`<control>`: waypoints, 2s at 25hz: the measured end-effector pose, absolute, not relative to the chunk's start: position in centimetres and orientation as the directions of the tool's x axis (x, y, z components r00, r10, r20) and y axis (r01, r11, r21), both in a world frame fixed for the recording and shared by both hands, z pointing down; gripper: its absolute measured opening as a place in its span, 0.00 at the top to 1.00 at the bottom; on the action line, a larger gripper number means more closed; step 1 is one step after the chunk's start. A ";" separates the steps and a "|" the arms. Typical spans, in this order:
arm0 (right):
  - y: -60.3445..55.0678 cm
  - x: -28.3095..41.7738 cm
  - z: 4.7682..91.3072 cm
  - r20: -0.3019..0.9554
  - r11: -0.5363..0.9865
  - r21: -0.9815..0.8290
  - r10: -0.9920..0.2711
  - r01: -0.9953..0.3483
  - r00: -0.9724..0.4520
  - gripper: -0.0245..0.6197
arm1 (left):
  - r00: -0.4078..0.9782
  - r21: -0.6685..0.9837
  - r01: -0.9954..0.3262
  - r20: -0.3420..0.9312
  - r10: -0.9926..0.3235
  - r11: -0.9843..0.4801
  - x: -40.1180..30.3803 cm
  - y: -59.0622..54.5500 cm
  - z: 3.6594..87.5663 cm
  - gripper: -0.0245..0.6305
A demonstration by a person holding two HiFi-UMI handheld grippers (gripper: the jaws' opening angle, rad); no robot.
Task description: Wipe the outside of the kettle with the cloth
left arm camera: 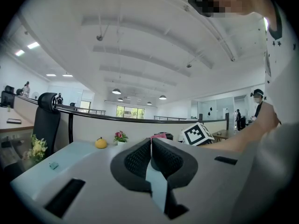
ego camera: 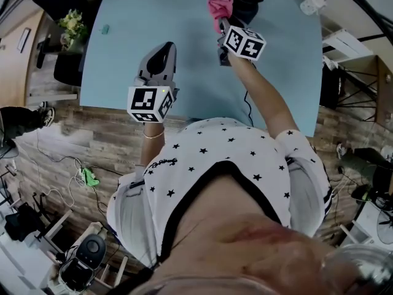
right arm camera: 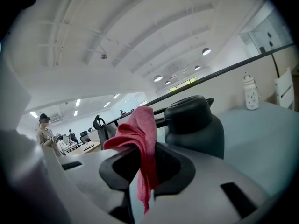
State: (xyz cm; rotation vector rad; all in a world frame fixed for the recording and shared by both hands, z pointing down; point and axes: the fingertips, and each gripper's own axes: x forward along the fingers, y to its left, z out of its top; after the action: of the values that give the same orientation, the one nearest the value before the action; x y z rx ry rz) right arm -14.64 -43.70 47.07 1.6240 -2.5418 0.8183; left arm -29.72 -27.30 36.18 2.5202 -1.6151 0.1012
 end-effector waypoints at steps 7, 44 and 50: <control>-45.0 -13.0 49.0 0.342 0.219 -0.490 -0.842 -0.843 -0.417 0.86 | 0.375 0.089 -0.926 0.137 -0.917 -0.366 -30.0 -26.6 36.3 0.91; -46.2 -0.8 48.2 0.303 0.165 -0.522 -0.881 -0.837 -0.363 0.86 | 0.490 0.031 -0.869 0.186 -0.852 -0.493 -21.2 -30.0 36.1 0.91; -46.6 0.4 48.6 0.308 0.149 -0.508 -0.889 -0.848 -0.340 0.86 | 0.479 0.035 -0.876 0.190 -0.857 -0.482 -21.3 -29.7 36.4 0.91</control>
State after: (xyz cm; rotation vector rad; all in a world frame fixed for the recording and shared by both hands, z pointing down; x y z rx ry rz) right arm 0.43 -46.55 48.62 1.8402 -2.4291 0.9977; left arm -21.31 -29.72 36.42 2.5902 -1.5254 0.2215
